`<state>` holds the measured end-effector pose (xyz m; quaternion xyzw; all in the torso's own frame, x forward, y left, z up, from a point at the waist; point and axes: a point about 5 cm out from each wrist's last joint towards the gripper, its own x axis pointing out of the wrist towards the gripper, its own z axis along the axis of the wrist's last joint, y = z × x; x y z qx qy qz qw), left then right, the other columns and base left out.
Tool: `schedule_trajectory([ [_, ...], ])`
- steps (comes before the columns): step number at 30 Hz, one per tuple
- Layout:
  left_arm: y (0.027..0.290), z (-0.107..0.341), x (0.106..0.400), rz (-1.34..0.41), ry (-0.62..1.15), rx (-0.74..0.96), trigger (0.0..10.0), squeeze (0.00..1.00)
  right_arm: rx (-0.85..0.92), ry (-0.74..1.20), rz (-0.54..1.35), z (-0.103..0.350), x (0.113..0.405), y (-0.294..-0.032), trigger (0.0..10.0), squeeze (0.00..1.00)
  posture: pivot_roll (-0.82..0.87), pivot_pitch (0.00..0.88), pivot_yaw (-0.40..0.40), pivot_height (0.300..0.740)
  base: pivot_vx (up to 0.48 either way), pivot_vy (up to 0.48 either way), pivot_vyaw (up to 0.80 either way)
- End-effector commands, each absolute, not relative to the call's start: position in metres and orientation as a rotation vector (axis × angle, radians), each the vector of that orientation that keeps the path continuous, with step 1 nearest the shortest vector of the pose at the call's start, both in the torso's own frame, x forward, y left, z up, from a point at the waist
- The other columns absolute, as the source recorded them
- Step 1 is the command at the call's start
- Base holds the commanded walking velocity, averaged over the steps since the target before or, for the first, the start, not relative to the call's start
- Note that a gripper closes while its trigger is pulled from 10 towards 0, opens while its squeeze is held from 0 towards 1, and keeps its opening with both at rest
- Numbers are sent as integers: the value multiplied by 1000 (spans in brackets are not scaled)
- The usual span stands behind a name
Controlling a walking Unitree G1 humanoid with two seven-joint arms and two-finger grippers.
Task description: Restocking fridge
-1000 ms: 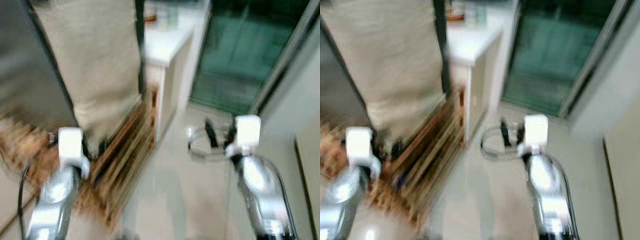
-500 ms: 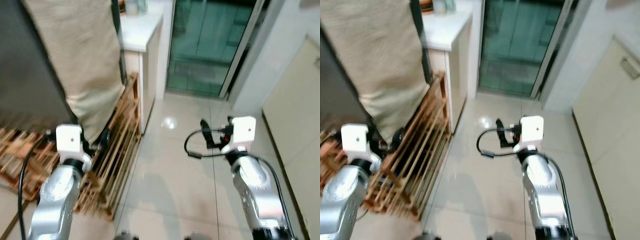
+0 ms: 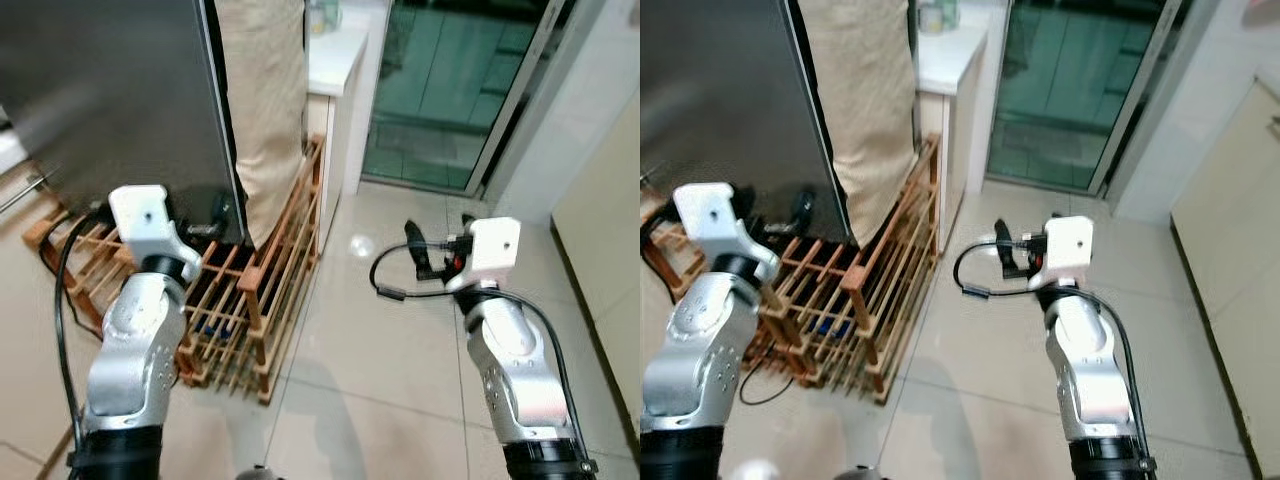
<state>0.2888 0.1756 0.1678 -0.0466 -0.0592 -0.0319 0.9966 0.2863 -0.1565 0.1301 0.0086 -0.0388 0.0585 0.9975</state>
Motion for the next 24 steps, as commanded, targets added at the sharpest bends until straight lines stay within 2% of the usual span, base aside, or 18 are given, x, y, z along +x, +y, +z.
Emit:
schedule_trajectory([
  [1, 177, 164, 290, -49, -96, -84, 10000, 0, 27, -141, 58, 143, 283, -165, 10000, 0, 6, 0, 6, 740, 0, 0, 0],
  [8, 173, 157, 300, -35, -50, -49, 10000, 0, 49, -118, 0, 134, 269, -174, 10000, 0, -6, 0, 14, 740, 0, 0, 0],
  [15, 176, 156, 305, -38, -40, -27, 10000, 0, 12, -127, 37, 137, 272, -167, 10000, 0, -17, 0, 14, 740, 0, 0, 0],
  [18, 166, 165, 311, -104, -75, -14, 10000, 0, -12, -142, 102, 140, 271, -158, 10000, 0, -23, 0, 12, 740, 0, 445, 0],
  [24, 161, 166, 312, -123, -73, -10, 10000, 0, -5, -136, 103, 138, 271, -157, 10000, 0, -28, 0, 19, 740, 0, 451, 0],
])
